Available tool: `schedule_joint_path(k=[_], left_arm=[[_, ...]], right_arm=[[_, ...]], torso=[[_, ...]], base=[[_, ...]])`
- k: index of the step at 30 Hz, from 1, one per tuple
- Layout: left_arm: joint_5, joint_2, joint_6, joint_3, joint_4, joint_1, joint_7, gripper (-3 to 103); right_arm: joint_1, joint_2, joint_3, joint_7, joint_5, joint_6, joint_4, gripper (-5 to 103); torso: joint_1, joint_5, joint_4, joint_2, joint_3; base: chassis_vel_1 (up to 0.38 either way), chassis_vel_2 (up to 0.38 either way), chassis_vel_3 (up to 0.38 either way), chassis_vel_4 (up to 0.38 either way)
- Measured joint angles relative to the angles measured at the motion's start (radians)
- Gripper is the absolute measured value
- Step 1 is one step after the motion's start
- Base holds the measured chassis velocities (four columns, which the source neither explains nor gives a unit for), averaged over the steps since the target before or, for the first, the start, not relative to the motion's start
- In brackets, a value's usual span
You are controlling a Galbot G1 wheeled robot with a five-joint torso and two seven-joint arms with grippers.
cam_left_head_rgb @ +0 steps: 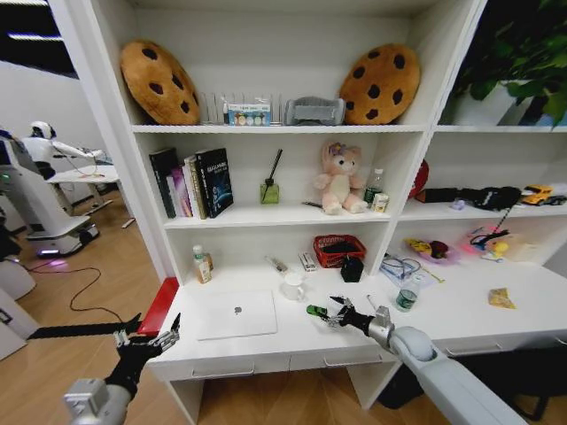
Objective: Organize the objects on the table.
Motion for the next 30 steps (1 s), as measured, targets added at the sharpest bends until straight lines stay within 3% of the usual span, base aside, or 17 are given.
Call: schedule_joint_path(k=[13,14,16,17,19,21,23,24,27,28,30], left_arm=[[0.000,0.000,0.000,0.000,0.000,0.000,0.000,100],[0.000,0.000,0.000,0.000,0.000,0.000,0.000,100],[0.000,0.000,0.000,0.000,0.000,0.000,0.000,100],[0.000,0.000,0.000,0.000,0.000,0.000,0.000,100],[0.000,0.000,0.000,0.000,0.000,0.000,0.000,100],[0.000,0.000,0.000,0.000,0.000,0.000,0.000,100],[0.000,0.000,0.000,0.000,0.000,0.000,0.000,100],[0.000,0.000,0.000,0.000,0.000,0.000,0.000,100],[0.000,0.000,0.000,0.000,0.000,0.000,0.000,100],[0.000,0.000,0.000,0.000,0.000,0.000,0.000,100],[0.000,0.000,0.000,0.000,0.000,0.000,0.000,100]], right_arm=[[0.066,0.031,-0.055,-0.034,-0.050,0.048,-0.101,99],[0.067,0.033,-0.057,-0.038,-0.052,0.049,-0.108,89],[0.068,0.036,-0.057,-0.046,-0.053,0.051,-0.115,89],[0.069,0.038,-0.057,-0.051,-0.054,0.052,-0.118,79],[0.069,0.041,-0.057,-0.058,-0.054,0.054,-0.123,79],[0.071,0.044,-0.058,-0.064,-0.056,0.057,-0.129,57],[0.073,0.045,-0.059,-0.066,-0.056,0.058,-0.131,57],[0.075,0.047,-0.061,-0.067,-0.056,0.059,-0.134,46],[0.076,0.049,-0.063,-0.069,-0.056,0.061,-0.136,46],[0.077,0.051,-0.064,-0.070,-0.056,0.061,-0.137,37],[0.077,0.052,-0.064,-0.073,-0.056,0.063,-0.137,37]], torso=[[0.000,0.0000,0.0001,0.000,0.000],[0.000,0.0000,0.0002,0.000,0.000],[0.000,0.0000,0.0001,0.000,0.000],[0.000,-0.0001,0.0001,0.000,0.000],[0.000,-0.0001,0.0001,0.000,0.000],[0.000,0.0000,0.0001,0.000,0.000],[0.000,-0.0001,0.0001,0.000,0.000],[0.000,-0.0002,0.0001,0.000,0.000],[0.000,-0.0001,0.0001,0.000,0.000],[0.000,-0.0001,0.0001,0.000,0.000],[0.000,-0.0002,0.0001,0.000,0.000]], base=[[0.000,0.000,0.000,0.000],[0.000,0.000,0.000,0.000],[0.000,0.000,0.000,0.000],[0.000,0.000,0.000,0.000],[0.000,0.000,0.000,0.000],[0.000,0.000,0.000,0.000],[0.000,0.000,0.000,0.000],[0.000,0.000,0.000,0.000],[0.000,0.000,0.000,0.000],[0.000,0.000,0.000,0.000],[0.000,0.000,0.000,0.000]])
